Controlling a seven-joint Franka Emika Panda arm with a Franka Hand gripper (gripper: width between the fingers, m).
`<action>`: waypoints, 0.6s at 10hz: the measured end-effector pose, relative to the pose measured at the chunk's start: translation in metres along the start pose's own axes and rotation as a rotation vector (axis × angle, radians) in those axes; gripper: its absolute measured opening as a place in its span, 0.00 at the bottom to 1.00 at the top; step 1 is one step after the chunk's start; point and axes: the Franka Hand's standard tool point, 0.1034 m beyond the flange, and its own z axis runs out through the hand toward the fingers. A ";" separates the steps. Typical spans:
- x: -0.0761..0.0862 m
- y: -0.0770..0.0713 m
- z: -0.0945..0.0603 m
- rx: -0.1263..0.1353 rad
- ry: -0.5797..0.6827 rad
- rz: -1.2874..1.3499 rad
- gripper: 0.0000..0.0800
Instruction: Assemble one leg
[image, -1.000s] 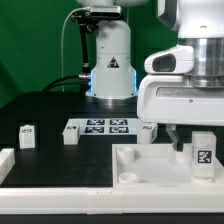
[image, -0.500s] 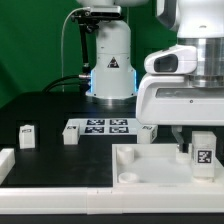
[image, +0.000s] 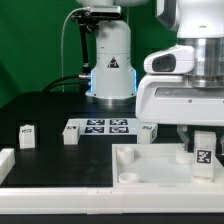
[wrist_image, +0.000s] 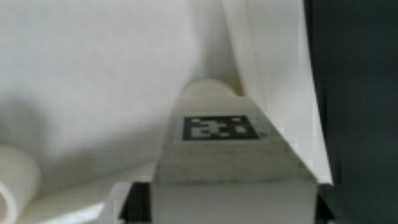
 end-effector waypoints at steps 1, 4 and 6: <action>-0.001 0.000 0.000 -0.007 0.003 0.117 0.36; 0.000 0.001 0.001 -0.013 0.006 0.510 0.36; -0.001 0.002 0.001 -0.025 0.014 0.835 0.36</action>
Offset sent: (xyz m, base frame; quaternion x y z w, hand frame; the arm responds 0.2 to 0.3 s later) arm 0.0049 -0.0076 -0.0009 -0.0229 0.0300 0.2716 0.9617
